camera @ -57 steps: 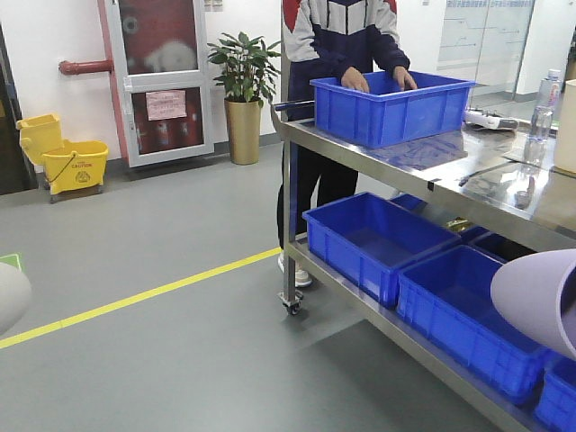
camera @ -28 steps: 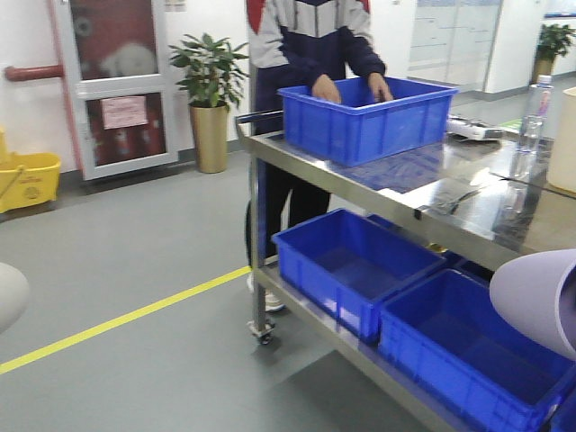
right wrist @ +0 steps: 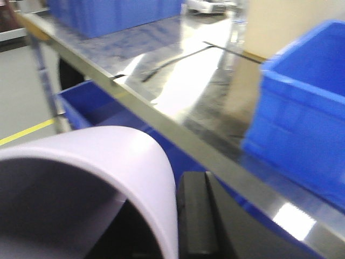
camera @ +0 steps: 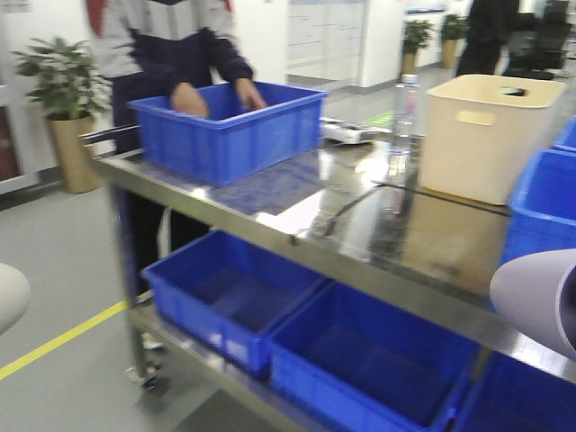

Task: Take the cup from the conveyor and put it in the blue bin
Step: 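Hold both cups while the base drives to the blue bins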

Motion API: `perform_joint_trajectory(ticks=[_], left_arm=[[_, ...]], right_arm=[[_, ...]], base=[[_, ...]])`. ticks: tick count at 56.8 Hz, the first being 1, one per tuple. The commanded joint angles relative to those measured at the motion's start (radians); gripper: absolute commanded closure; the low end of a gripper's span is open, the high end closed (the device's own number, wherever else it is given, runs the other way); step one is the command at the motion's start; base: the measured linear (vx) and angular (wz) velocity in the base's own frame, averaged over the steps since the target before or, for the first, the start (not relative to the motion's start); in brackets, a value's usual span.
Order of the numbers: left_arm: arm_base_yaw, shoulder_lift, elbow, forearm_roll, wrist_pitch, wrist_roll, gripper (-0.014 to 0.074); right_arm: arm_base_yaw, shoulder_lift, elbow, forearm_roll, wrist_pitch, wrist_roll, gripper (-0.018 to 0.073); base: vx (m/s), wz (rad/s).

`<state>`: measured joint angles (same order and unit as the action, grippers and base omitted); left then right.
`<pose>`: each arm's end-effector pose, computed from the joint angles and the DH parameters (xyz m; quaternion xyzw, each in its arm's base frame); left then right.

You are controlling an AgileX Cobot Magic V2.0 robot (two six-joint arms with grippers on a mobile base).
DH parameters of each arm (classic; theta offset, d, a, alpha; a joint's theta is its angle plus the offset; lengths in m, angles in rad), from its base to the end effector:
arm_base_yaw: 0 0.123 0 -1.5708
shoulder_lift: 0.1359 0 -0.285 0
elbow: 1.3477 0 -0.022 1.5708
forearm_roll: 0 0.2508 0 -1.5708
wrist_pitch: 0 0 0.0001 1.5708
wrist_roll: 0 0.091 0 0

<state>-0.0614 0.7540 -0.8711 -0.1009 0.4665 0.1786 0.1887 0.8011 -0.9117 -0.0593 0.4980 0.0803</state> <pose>0.1490 -0.0133 0.3934 0.0731 0.7894 -0.0097 0.6094 0.1573 0.0274 0.3966 -0.0561 0.8027 0.0529 0.5914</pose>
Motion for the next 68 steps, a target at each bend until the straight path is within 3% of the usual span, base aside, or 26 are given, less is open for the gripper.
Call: perform_joint_trajectory(ticks=[1,37,68], left_arm=[[0.001,-0.002,-0.030,-0.014,-0.082,-0.001,0.0603],[0.001,-0.002,-0.030,-0.014,-0.082,-0.001,0.0603],[0.001,-0.002,-0.030,-0.014,-0.082,-0.001,0.0603]], right_arm=[[0.000,-0.001,-0.032,-0.009,-0.087,0.000,0.0568],[0.000,-0.001,-0.032,-0.009,-0.087,0.000,0.0568],[0.000,-0.001,-0.032,-0.009,-0.087,0.000,0.0568]], base=[[0.31,-0.67],[0.29,-0.59],[0.24,-0.31]])
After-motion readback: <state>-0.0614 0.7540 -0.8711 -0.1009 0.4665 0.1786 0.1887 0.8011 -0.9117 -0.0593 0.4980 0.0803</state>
